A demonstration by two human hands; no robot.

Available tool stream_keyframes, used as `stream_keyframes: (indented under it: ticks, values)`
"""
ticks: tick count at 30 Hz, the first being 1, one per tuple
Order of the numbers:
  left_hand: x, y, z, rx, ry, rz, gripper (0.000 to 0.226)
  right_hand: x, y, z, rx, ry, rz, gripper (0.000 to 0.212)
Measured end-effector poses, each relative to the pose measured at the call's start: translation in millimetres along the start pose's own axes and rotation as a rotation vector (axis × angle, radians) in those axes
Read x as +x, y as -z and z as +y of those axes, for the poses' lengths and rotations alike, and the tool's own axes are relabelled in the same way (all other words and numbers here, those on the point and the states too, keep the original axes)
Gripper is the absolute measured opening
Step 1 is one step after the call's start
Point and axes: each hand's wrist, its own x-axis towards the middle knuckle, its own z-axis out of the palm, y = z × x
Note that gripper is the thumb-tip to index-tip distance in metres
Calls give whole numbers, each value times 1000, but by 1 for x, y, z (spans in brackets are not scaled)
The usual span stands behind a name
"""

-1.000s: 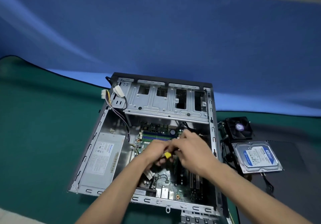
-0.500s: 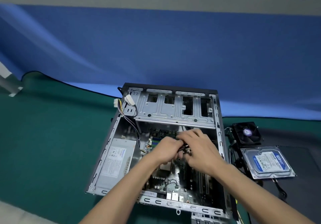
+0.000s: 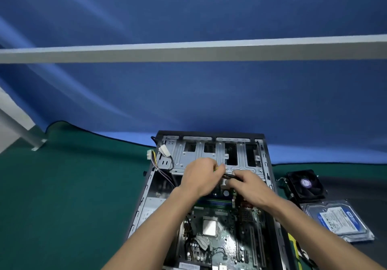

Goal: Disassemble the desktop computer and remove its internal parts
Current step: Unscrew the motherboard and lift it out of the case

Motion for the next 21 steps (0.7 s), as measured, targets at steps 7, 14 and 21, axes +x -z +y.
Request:
stream_keyframes:
  ticks: [7,14,21]
  values:
    - [30,-11,9,-80,-126,69,44,4,9,8,46,57,194,38]
    - [44,-32,-6,-26,-135,294,23,15,11,24,127,-116,486,45]
    - [48,-54,-31,23,-30,108,31,30,8,25,-132,-239,547,45]
